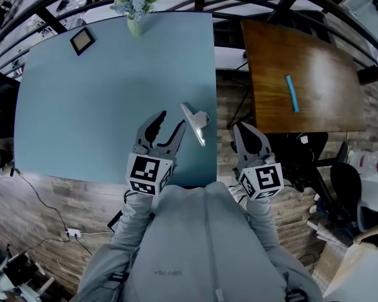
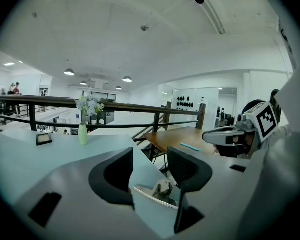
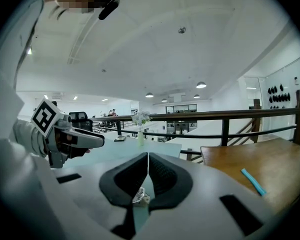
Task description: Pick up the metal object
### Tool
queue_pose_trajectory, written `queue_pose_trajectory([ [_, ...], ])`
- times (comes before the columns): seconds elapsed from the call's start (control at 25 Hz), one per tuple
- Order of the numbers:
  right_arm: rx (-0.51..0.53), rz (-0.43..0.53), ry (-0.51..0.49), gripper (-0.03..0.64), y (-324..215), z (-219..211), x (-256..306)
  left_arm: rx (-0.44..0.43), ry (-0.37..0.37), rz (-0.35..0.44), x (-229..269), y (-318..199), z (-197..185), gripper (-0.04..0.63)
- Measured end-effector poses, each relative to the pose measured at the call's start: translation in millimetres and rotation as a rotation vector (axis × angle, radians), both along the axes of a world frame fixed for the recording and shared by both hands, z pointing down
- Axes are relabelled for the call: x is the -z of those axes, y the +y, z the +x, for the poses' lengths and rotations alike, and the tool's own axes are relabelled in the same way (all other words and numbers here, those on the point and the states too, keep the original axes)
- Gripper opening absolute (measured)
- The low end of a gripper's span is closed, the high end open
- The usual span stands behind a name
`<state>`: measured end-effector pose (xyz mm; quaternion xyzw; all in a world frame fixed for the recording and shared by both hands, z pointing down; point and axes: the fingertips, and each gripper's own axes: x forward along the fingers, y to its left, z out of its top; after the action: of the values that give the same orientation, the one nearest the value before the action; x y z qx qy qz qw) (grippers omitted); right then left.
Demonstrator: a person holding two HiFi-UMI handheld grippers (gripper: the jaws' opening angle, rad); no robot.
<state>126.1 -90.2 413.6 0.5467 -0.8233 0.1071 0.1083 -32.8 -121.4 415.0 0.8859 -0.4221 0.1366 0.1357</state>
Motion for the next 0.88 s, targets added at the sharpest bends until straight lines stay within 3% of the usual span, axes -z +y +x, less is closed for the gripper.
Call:
queue_pose_trajectory([
  [0.36, 0.007, -0.032, -0.006, 0.025, 0, 0, -13, -0.062, -0.023, -0.054, -22, -6, 12, 0.25],
  [0.88, -0.053, -0.08, -0.039, 0.025, 12, 12, -31, -0.264, -0.147, -0.129, -79, -5, 59, 0.307],
])
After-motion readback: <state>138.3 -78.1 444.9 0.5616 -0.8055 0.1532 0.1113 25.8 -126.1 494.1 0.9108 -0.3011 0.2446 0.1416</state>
